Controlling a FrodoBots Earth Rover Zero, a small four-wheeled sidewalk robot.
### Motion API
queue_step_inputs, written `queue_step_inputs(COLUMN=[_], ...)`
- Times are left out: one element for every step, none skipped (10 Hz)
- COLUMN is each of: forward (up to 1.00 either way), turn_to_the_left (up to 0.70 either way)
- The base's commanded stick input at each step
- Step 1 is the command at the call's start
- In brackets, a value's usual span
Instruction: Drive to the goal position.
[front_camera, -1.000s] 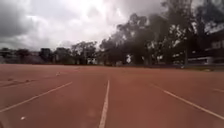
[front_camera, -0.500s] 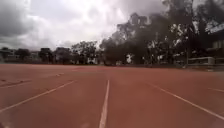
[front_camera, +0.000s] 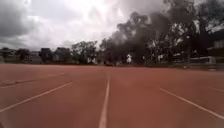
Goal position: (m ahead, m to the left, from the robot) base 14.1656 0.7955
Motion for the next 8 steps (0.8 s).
queue_step_inputs(forward=[0.6,0.6,0.6,0.6,0.6,0.6,0.6,0.6], turn_to_the_left=[0.0,0.0,0.0,0.0,0.0,0.0,0.0,0.0])
